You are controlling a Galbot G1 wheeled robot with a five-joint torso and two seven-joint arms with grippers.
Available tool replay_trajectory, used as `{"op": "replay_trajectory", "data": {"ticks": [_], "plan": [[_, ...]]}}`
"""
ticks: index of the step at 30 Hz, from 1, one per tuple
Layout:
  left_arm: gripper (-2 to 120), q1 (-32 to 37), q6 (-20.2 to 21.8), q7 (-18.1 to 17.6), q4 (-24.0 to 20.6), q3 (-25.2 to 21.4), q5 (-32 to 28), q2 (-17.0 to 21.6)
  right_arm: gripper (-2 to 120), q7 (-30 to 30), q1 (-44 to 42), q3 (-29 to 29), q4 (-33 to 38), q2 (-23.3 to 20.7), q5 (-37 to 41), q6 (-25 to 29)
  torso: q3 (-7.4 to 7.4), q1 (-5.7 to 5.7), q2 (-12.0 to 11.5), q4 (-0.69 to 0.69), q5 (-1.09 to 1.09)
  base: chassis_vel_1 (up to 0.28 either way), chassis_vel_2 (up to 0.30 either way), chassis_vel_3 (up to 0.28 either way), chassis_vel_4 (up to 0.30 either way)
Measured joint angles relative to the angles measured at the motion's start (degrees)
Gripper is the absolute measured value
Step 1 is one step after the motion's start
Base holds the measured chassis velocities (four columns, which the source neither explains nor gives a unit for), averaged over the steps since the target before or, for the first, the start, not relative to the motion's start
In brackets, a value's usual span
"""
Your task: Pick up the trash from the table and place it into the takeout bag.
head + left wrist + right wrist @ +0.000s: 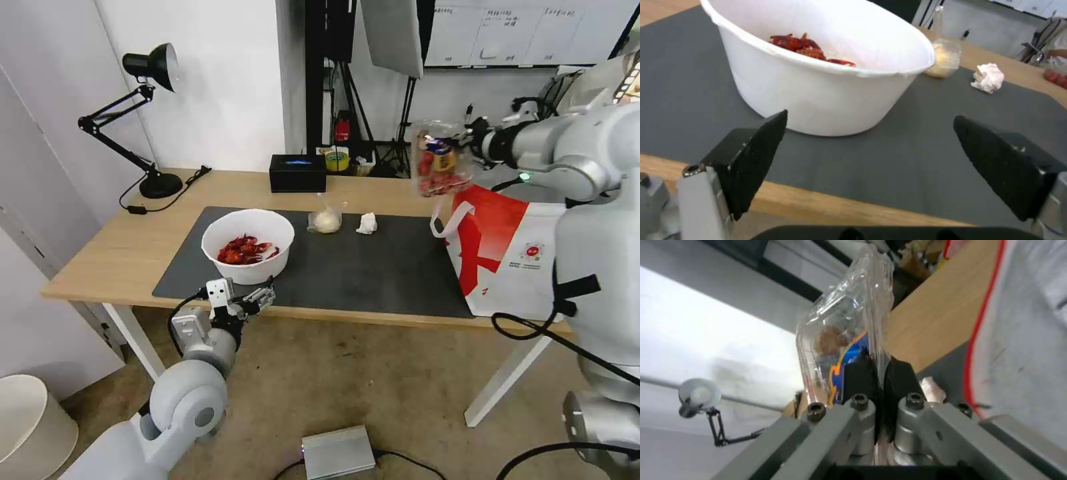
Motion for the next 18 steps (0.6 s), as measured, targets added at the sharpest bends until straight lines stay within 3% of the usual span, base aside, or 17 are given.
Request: {"op": "replay_trajectory", "data": {"ticks": [18], "plan": [[100, 0.56, 0.0, 0.16, -0.12, -0.02, 0.55, -0.08, 0, 0.06, -0.77, 6.37, -2.27, -7.24, 3.51, 0.91, 0.0, 0.0, 0.0, 0.0, 0.0, 0.0, 0.0, 0.0, 0.0]]}}
